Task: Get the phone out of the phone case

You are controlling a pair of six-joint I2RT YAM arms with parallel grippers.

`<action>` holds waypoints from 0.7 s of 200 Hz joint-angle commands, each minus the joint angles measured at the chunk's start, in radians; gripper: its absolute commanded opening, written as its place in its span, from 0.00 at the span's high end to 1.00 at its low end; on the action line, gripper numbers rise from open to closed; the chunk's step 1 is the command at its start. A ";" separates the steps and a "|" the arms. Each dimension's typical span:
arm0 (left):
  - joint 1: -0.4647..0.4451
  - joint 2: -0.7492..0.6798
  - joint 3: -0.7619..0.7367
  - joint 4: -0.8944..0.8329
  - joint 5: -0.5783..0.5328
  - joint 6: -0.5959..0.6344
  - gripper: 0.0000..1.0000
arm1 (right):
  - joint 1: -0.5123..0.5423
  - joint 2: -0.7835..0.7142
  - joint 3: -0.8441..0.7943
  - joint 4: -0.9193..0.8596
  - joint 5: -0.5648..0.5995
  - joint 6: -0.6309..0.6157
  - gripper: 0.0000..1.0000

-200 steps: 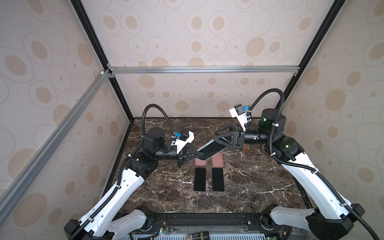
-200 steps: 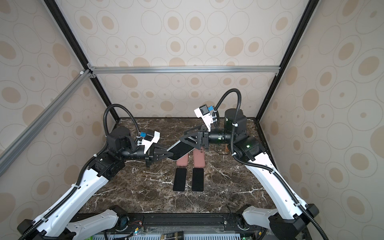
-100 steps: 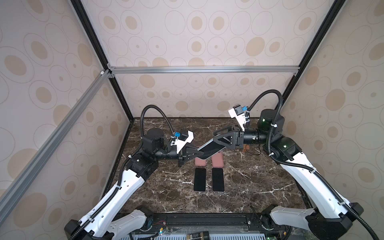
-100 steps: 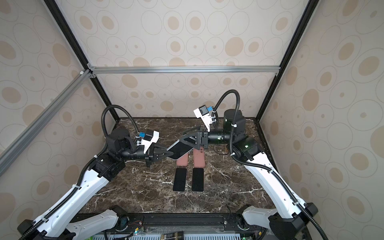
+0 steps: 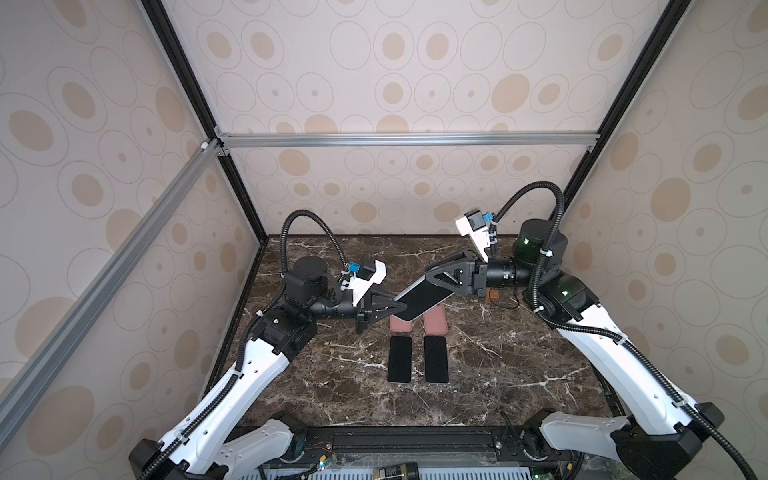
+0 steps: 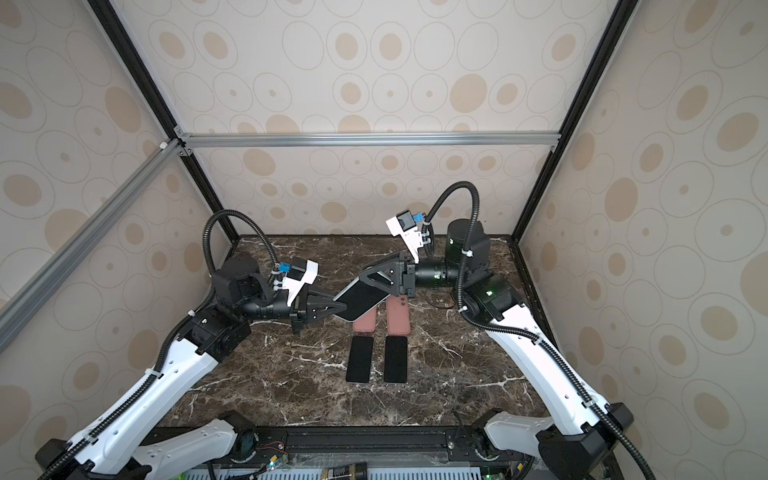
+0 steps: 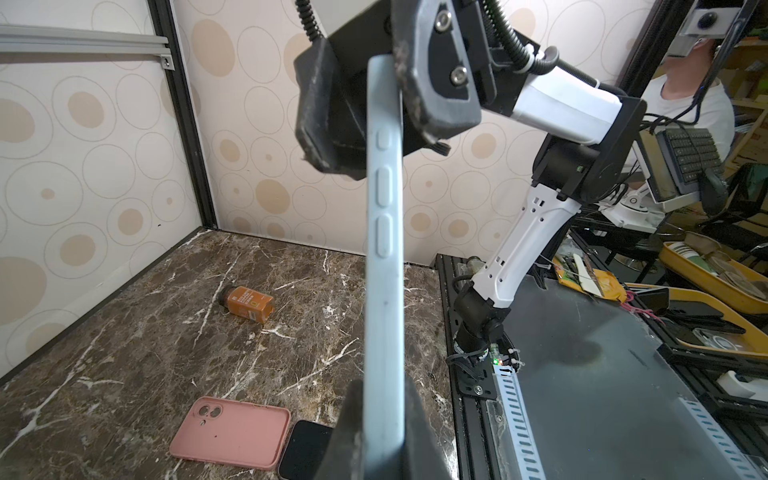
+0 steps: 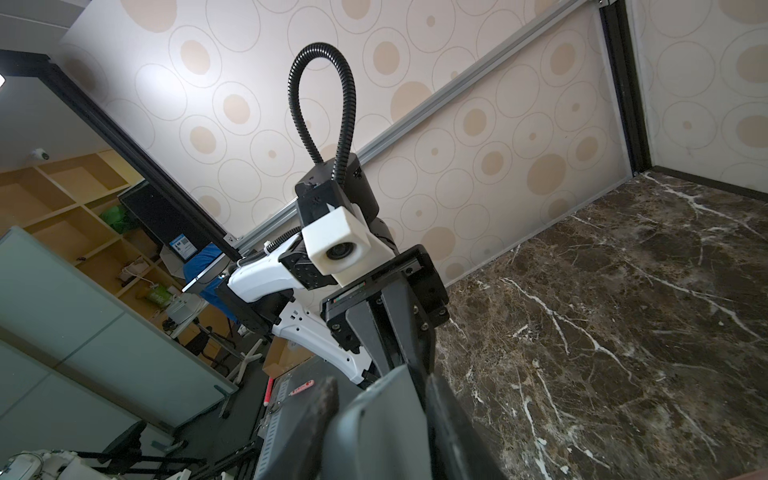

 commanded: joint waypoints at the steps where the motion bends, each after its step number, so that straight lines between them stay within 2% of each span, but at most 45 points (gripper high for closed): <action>1: 0.005 -0.023 0.028 0.090 -0.057 0.049 1.00 | -0.001 0.009 -0.035 0.006 0.031 0.103 0.65; 47: 0.005 -0.022 0.071 0.071 -0.215 0.132 1.00 | -0.001 0.003 -0.073 -0.007 0.064 0.164 0.66; 78: 0.005 -0.027 0.087 0.049 -0.271 0.175 1.00 | -0.001 0.000 -0.102 0.030 0.072 0.211 0.62; 140: 0.006 -0.035 0.116 0.008 -0.357 0.262 1.00 | -0.002 0.027 -0.131 0.124 0.045 0.303 0.62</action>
